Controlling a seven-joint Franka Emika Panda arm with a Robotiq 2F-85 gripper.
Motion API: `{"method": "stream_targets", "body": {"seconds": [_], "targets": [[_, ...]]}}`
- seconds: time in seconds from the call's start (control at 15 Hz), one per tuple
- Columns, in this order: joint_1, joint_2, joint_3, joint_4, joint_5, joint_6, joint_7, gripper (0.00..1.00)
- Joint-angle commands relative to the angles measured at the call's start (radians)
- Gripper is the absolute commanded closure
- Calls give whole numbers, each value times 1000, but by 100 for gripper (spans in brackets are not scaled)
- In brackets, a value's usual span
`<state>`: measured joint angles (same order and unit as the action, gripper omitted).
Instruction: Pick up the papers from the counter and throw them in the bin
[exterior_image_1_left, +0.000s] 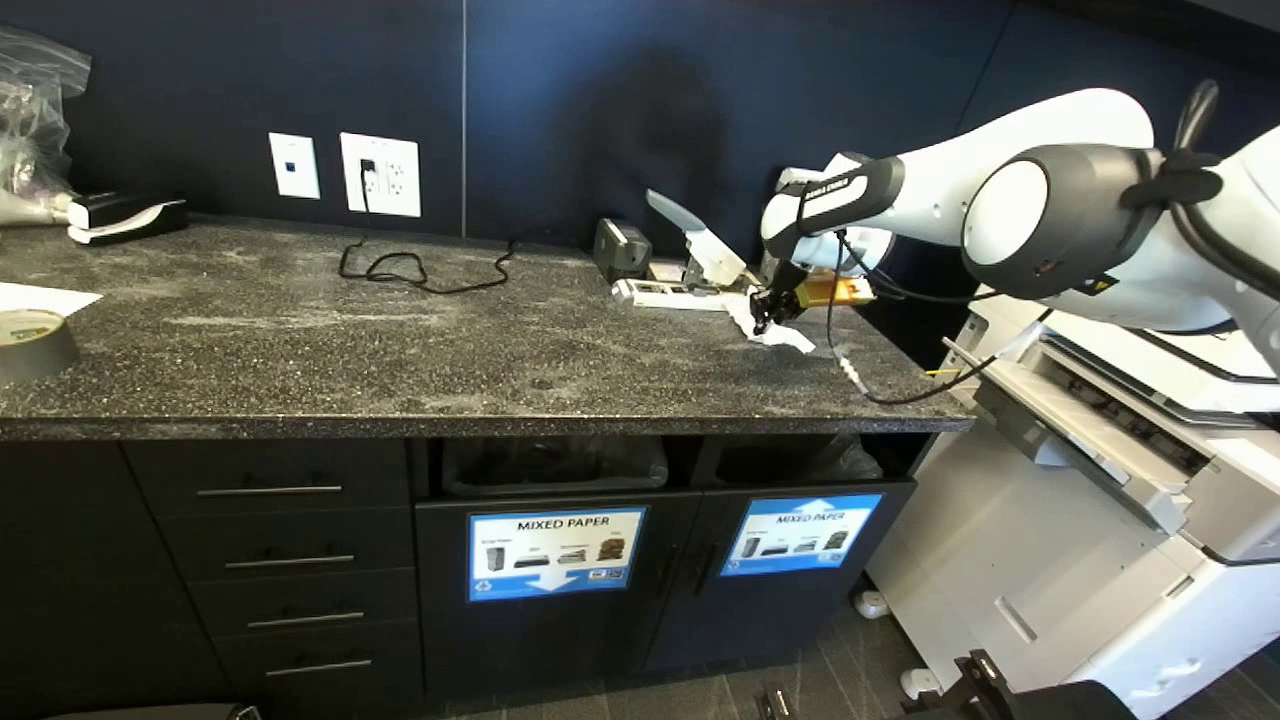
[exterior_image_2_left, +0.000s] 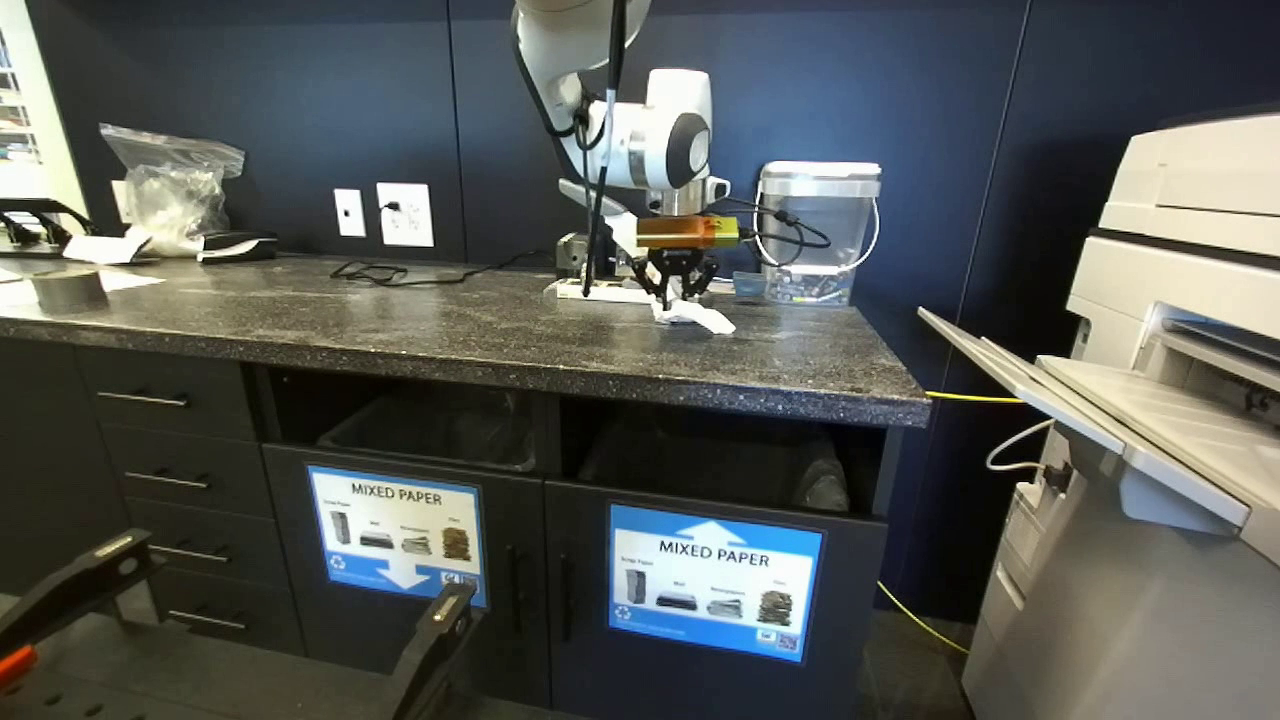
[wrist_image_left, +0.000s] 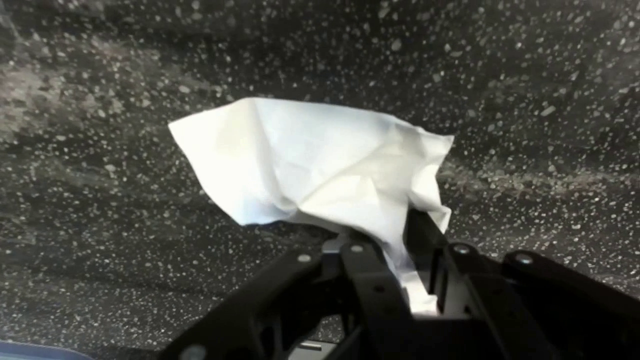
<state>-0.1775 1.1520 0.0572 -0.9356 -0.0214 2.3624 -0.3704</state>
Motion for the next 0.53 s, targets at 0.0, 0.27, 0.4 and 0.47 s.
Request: {"method": "stream_targets", "body": {"seconds": [0.0, 0.27, 0.4, 0.47], "targets": [[12, 34, -17, 56, -19, -64, -17, 97], [31, 16, -34, 32, -47, -133, -27, 99], [33, 1, -37, 20, -62, -169, -43, 97], [42, -7, -46, 6, -76, -176, -40, 97]]}}
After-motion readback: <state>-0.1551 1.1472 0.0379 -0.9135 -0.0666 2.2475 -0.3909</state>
